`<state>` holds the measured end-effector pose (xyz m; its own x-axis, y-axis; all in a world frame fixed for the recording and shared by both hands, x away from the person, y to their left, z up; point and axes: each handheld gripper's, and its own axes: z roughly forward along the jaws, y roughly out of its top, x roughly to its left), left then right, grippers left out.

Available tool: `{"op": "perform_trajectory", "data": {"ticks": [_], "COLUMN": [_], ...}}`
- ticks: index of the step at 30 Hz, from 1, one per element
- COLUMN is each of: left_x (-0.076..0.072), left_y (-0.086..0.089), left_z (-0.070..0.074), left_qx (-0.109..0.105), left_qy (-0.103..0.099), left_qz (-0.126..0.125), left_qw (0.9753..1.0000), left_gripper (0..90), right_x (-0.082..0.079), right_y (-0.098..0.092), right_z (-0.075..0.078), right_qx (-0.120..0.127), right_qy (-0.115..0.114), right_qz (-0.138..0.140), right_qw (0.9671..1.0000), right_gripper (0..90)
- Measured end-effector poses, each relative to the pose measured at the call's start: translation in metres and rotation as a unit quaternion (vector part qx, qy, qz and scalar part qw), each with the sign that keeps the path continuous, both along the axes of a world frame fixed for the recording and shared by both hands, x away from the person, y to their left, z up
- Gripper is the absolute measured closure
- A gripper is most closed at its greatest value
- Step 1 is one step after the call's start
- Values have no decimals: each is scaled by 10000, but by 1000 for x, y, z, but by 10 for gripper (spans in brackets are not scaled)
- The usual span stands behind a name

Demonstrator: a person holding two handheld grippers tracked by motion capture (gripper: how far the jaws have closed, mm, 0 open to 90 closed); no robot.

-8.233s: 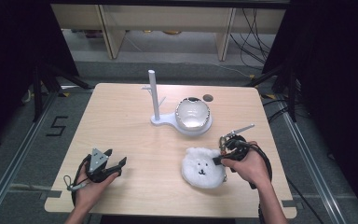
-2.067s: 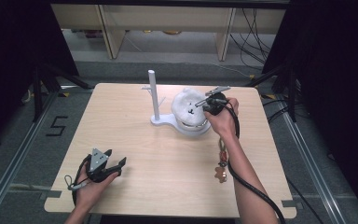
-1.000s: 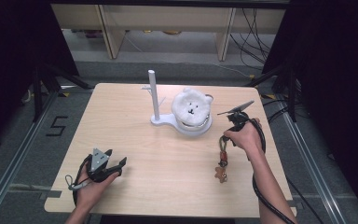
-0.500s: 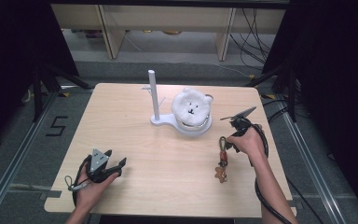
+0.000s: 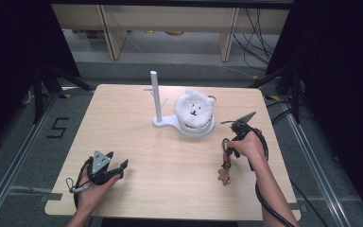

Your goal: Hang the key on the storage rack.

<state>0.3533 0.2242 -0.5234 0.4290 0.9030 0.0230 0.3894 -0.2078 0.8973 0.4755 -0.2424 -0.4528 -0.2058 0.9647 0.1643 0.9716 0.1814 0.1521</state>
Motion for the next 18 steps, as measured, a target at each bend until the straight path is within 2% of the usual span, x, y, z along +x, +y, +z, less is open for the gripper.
{"op": "perform_trajectory", "data": {"ticks": [1, 3, 6, 8, 9, 10, 11, 12, 14, 15, 16, 17, 18], "left_x": [0, -1, -1, -1, -1, -1, -1, -1, -1, -1, -1, -1, -1], "left_y": [0, 1, 1, 1, 1, 1, 0, 0, 0, 0, 0, 0, 0], "left_z": [0, 1, 0, 0, 0, 0, 0, 0, 0, 0, 0, 0, 0], "left_qx": [0, 8, -56, -39, 6, 6, 9, 16, 4, 1, 0, -3, 14], "left_qy": [0, -5, -51, -51, -26, -26, -33, -22, -36, -36, -24, -41, -35], "left_qz": [0, 6, -14, -19, -13, -13, -19, -23, -28, -27, -30, -17, -4], "left_qw": [10000, 10000, 10000, 10000, 10000, 10000, 10000, 10000, 10000, 10000, 10000, 10000, 10000], "left_gripper": [331, 330, 329, 330, 330, 330, 330, 330, 330, 330, 330, 330, 330], "right_x": [0, 1, 1, 2, 2, 2, 2, 3, 3, 2, 2, 3, 3], "right_y": [1, 3, 6, 13, 18, 18, 19, 19, 18, 17, 19, 18, 20], "right_z": [-2, -2, -6, -7, -7, -7, -9, -8, -10, -12, -11, -12, -12], "right_qx": [-55, -13, -24, -68, -100, -100, -229, -237, -282, -135, -282, -253, -208], "right_qy": [48, 119, 113, 183, 334, 334, 371, 536, 468, 501, 561, 562, 597], "right_qz": [-37, -124, -50, -158, -258, -258, -316, -273, -203, -227, -265, -253, -368], "right_qw": [10000, 9999, 9999, 9997, 9991, 9991, 9986, 9979, 9983, 9984, 9977, 9978, 9973], "right_gripper": [622, 621, 616, 609, 607, 607, 606, 606, 605, 604, 603, 602, 602]}}
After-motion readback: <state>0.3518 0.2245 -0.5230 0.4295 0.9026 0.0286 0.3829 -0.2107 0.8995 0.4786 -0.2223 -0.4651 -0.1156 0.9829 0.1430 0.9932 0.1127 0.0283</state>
